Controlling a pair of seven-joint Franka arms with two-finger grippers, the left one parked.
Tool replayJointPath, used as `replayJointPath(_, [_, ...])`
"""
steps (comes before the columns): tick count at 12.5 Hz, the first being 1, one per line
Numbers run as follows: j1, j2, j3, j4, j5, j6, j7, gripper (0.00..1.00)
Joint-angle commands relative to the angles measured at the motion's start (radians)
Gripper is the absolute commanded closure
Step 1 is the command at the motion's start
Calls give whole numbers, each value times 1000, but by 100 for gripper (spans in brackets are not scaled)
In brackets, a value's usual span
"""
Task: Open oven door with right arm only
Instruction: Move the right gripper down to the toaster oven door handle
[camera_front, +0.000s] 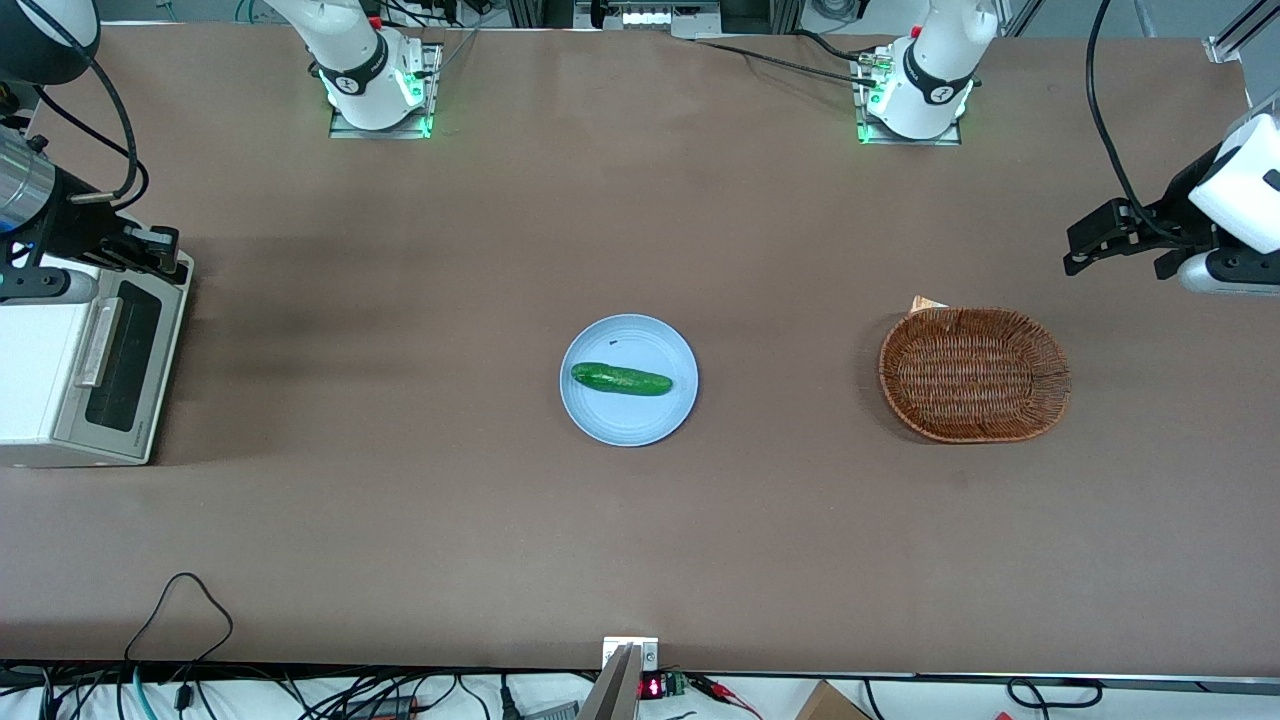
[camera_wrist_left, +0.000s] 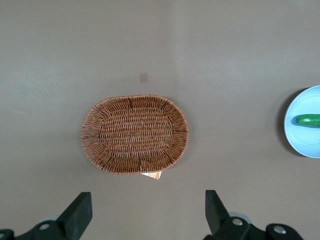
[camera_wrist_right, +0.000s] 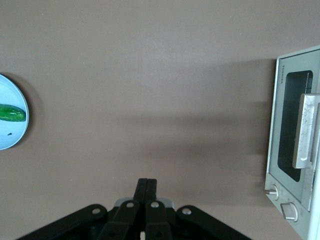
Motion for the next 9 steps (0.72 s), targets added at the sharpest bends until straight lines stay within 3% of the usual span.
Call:
replayJointPath(1, [-6,8,5,20,-66,-20,-18,100])
replayJointPath(3, [4,11,11,19,-155,-49,-17,100])
replayJointPath(5, [30,14,16,5,-287,-107,-6,100])
replayJointPath(7, [28,34,14,-9,-364,-108,-6,100])
replayJointPath(9, [34,92,14,-20,-523,-92,-3,100])
